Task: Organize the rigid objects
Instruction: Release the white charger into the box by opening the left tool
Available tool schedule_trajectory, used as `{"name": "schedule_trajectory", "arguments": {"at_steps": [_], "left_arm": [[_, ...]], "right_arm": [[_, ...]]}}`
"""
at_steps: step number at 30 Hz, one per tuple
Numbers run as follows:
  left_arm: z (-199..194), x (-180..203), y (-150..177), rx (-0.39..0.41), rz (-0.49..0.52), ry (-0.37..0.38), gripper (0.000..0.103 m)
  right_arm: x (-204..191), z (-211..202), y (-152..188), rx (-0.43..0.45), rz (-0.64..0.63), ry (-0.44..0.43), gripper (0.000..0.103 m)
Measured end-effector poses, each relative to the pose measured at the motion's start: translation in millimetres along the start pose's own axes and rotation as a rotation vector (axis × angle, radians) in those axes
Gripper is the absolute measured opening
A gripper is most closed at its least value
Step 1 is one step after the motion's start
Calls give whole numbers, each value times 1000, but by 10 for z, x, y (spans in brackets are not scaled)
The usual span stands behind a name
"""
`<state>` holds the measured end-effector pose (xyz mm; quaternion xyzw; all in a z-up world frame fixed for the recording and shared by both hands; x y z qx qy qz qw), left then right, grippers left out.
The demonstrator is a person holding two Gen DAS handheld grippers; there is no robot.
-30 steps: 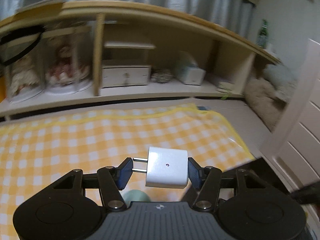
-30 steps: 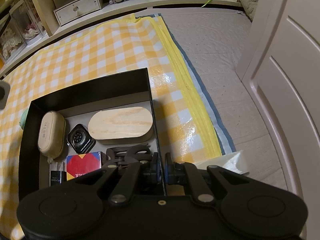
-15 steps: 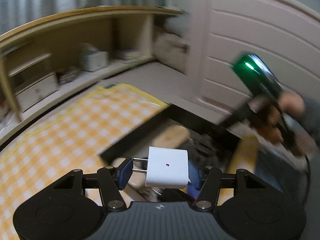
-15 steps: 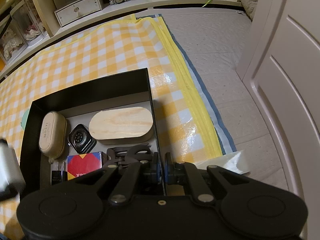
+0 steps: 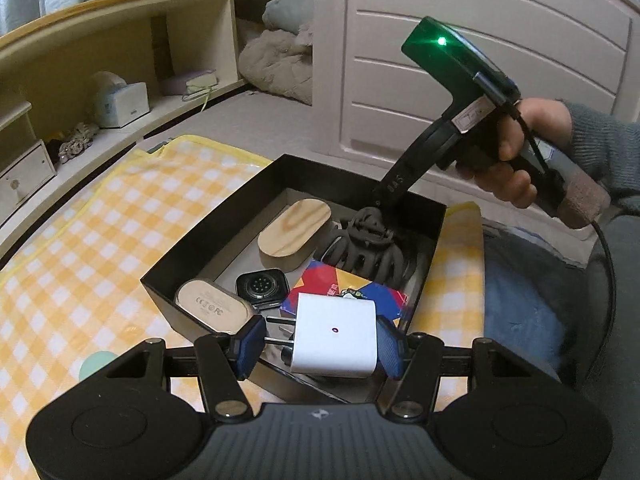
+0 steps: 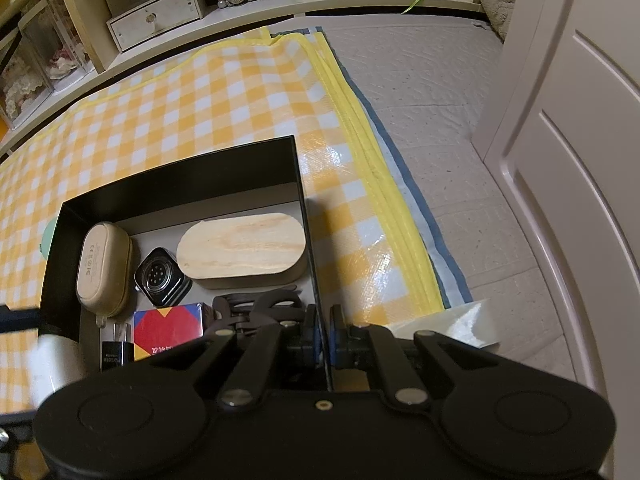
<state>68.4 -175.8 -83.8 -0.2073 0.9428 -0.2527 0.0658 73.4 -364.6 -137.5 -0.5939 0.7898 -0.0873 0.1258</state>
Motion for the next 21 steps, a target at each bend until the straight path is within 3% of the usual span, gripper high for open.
{"name": "schedule_trajectory", "arguments": {"at_steps": [4, 21], "left_arm": [[-98, -94, -1, 30, -62, 28, 72], [-245, 28, -24, -18, -74, 87, 72]], "right_arm": [[10, 11, 5, -4, 1, 2, 5], [11, 15, 1, -4, 2, 2, 5]]}}
Point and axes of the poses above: each gripper's, at about its wrist camera, not at the fingertips, and z roughly the way its jaws point, x to its right, y to its underside, the point moved 2 cm from there along z, roughly the way its jaws point, and after that the axes turned 15 degrees about -x, right-handed, at the moved point
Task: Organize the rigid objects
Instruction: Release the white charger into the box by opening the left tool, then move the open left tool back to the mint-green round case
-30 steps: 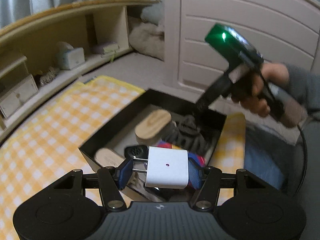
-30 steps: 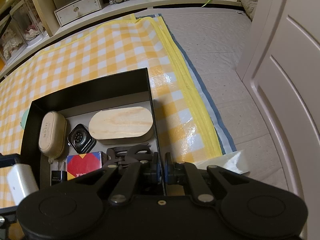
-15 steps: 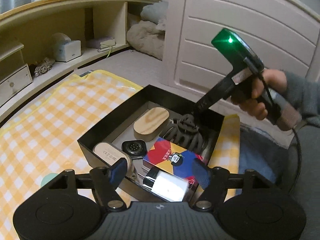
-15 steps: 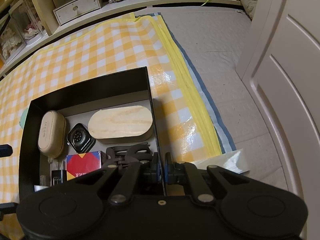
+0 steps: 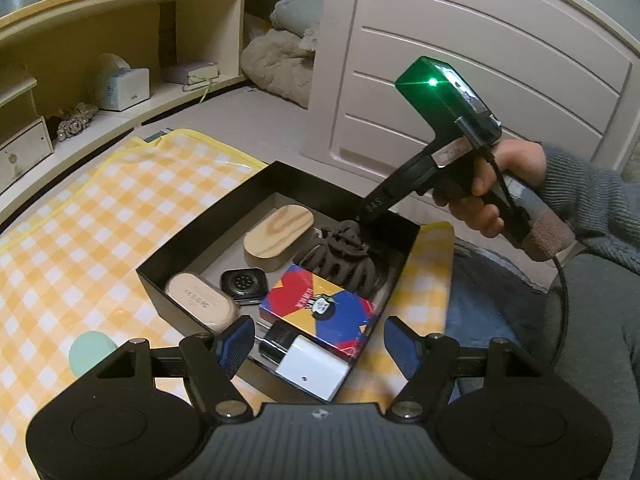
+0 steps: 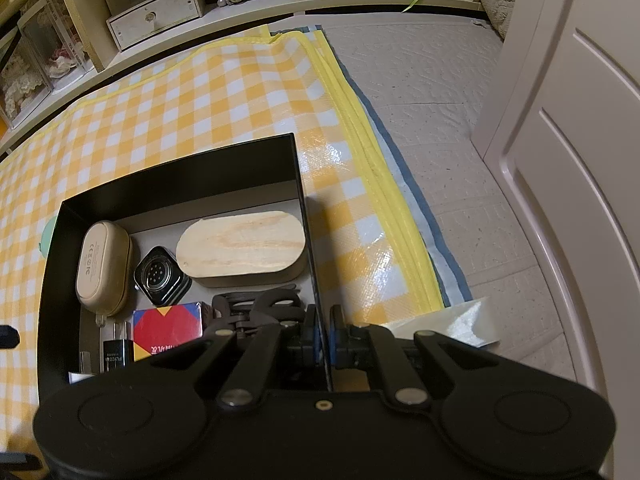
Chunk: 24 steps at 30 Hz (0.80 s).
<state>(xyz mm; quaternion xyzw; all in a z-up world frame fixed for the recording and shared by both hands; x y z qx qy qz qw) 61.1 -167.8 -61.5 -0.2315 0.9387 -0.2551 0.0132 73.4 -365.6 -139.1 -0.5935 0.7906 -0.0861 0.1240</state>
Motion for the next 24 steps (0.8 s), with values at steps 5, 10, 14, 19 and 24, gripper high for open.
{"name": "schedule_trajectory", "arguments": {"at_steps": [5, 10, 14, 19, 24], "left_arm": [[6, 39, -3, -11, -3, 4, 72], [-4, 59, -4, -12, -2, 3, 76], [-25, 52, -11, 0, -14, -9, 93], [-108, -17, -40, 34, -66, -27, 103], [-228, -176, -65, 89, -157, -69, 103]], "right_arm": [[-2, 2, 1, 0, 0, 0, 5], [0, 1, -1, 0, 0, 0, 5], [-2, 2, -1, 0, -1, 1, 5], [3, 0, -3, 0, 0, 1, 5], [4, -1, -2, -1, 0, 1, 5]]}}
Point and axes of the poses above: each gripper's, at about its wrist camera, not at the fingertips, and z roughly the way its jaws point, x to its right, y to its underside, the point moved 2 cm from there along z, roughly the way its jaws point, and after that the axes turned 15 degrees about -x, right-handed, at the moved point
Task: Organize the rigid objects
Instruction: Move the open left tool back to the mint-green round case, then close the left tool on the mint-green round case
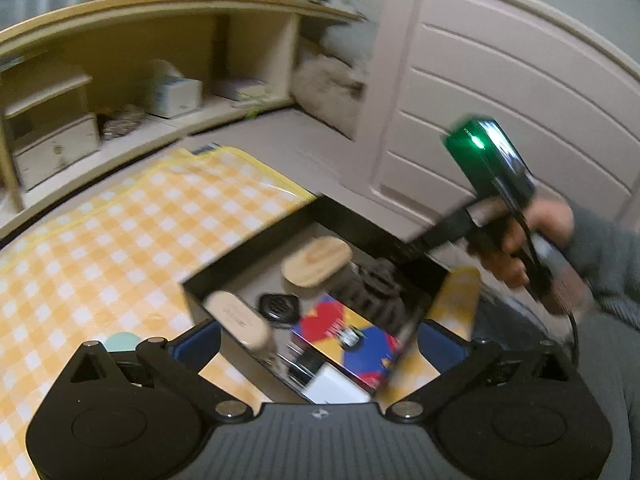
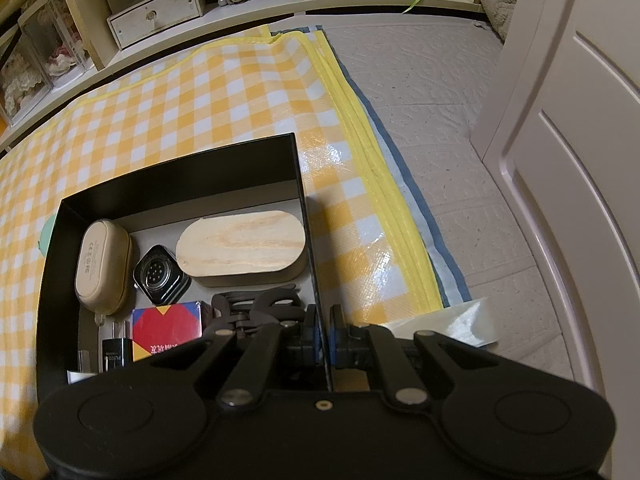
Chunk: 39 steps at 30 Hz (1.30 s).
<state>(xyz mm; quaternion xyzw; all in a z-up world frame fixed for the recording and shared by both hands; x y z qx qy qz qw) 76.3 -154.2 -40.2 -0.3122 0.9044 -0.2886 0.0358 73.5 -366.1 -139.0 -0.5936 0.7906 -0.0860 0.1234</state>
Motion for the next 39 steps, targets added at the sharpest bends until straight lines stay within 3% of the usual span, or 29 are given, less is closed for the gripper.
{"name": "schedule_trajectory", "arguments": {"at_steps": [11, 19, 24, 39], "left_arm": [[-110, -686, 40, 88, -285, -172, 103], [113, -1081, 246, 55, -398, -278, 101], [316, -1150, 299, 16, -384, -303, 80], [744, -1141, 287, -18, -279, -380, 51]], "right_arm": [[-4, 0, 1, 0, -1, 1, 5], [-4, -2, 2, 0, -1, 1, 5], [-1, 2, 5, 0, -1, 2, 5], [12, 38, -1, -2, -4, 5, 6]]}}
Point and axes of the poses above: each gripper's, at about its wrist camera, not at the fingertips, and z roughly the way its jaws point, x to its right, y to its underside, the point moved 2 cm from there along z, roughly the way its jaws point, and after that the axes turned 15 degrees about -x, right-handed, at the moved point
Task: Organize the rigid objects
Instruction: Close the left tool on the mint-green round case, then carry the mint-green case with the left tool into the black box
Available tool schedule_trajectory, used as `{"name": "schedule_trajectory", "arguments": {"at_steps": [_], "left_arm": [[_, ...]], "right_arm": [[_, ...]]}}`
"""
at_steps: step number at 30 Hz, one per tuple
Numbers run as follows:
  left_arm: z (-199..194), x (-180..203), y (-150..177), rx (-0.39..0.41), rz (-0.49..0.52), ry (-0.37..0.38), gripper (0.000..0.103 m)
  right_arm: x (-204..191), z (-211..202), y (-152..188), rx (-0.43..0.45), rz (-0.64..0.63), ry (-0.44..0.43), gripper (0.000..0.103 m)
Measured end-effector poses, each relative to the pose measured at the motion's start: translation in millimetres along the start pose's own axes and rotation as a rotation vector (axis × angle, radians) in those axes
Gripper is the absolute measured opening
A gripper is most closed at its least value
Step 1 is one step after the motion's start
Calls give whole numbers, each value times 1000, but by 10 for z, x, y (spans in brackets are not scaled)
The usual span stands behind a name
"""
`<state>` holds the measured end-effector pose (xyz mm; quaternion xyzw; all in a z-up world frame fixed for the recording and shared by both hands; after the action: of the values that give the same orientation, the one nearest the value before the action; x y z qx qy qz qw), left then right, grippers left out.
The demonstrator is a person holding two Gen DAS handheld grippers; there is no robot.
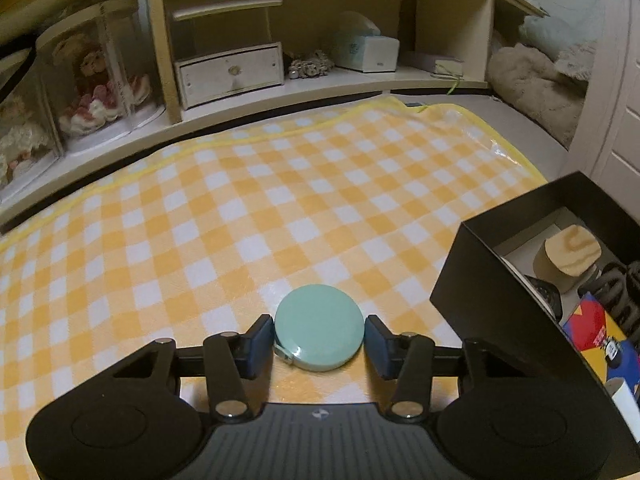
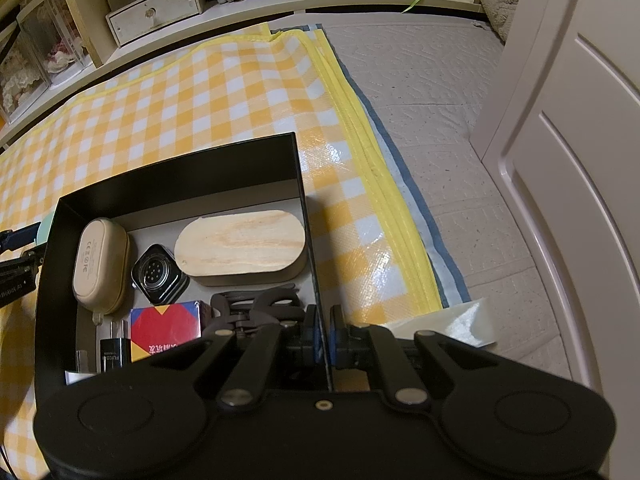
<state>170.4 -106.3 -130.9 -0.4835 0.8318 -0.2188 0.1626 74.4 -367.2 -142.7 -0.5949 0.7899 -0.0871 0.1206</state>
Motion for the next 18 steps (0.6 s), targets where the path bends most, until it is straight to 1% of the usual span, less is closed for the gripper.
{"name": "schedule_trajectory", "arguments": {"at_steps": [2, 5, 7, 10, 13, 18], "left_arm": [[4, 27, 4, 4, 24, -1, 51], [-2, 38, 11, 2, 33, 3, 51], [-9, 32, 12, -2, 24, 9, 51], [-81, -34, -9, 11, -31, 29, 51], [-267, -94, -83, 61, -84, 60, 50], [-677, -25, -216, 156, -104, 117, 50]], "right_arm": [[7, 2, 1, 0, 0, 0, 6], [4, 3, 2, 0, 1, -2, 6], [1, -1, 0, 0, 1, -2, 6], [-4, -4, -1, 0, 1, -1, 6], [-2, 0, -3, -1, 1, -1, 6], [0, 1, -4, -1, 0, 0, 5]]}}
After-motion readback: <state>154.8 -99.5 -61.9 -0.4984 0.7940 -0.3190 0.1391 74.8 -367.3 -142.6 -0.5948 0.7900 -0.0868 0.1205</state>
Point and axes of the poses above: each gripper's, at about its wrist camera, not at the fingertips, and z roughly the way its jaws point, x to its right, y to its underside, the point moved 2 cm from there along z, roughly the way its jaws point, and after that the axes turned 15 degrees about -x, right-handed, at the moved point
